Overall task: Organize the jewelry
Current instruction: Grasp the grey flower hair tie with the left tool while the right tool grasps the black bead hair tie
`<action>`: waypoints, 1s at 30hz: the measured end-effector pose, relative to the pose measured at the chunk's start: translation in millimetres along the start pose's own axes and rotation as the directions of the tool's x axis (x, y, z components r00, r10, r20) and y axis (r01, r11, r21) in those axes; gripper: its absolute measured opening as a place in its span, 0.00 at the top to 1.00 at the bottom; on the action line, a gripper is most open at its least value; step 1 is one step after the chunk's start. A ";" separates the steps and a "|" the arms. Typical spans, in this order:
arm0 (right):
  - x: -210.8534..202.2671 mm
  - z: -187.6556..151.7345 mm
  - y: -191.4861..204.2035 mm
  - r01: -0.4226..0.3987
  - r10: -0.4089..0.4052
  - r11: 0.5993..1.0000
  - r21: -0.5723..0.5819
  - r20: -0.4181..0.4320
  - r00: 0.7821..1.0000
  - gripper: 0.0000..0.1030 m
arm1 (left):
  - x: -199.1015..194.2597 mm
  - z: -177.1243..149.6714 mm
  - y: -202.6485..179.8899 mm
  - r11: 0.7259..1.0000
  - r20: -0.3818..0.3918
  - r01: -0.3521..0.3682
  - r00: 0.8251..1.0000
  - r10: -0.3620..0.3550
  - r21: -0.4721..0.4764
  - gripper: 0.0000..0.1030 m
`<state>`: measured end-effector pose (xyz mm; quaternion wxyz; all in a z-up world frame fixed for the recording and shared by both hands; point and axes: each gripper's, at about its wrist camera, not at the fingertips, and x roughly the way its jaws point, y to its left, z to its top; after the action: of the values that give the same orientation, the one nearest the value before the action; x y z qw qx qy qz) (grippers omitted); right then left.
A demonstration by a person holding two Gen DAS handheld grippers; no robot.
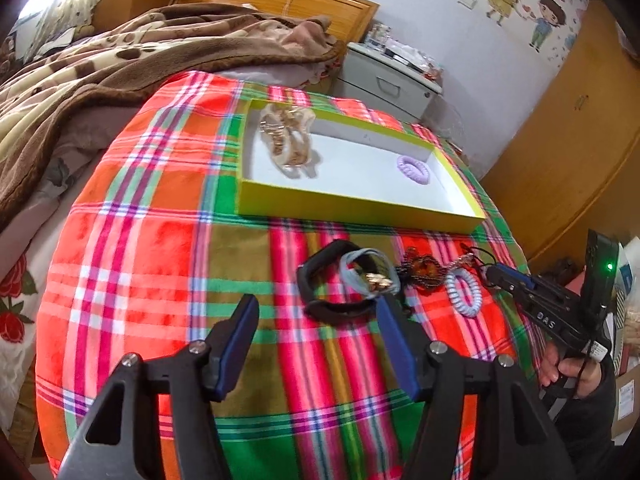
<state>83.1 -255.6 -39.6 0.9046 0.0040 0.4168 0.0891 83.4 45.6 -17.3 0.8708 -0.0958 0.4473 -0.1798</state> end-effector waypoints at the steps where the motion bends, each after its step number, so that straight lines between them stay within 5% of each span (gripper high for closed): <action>1: -1.0 -0.3 -1.1 0.002 -0.002 1.000 0.003 0.004 1.000 0.84 | -0.1 0.7 -3.9 1.000 0.000 0.002 1.000 -0.002 0.011 0.41; 10: -12.8 -1.3 -16.4 0.018 -0.021 0.998 0.052 0.046 0.999 0.84 | 16.4 6.6 -37.7 0.996 -0.037 -0.025 0.999 0.029 0.086 0.48; 30: -28.8 -4.0 -28.1 0.021 -0.027 0.998 0.065 0.098 0.995 0.84 | 42.2 13.1 -51.8 0.989 -0.078 -0.126 0.988 0.132 0.074 0.64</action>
<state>66.1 -288.3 -22.8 0.9246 0.0324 0.3741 0.0646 104.8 -18.7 -24.2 0.8641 -0.0289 0.4819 -0.1423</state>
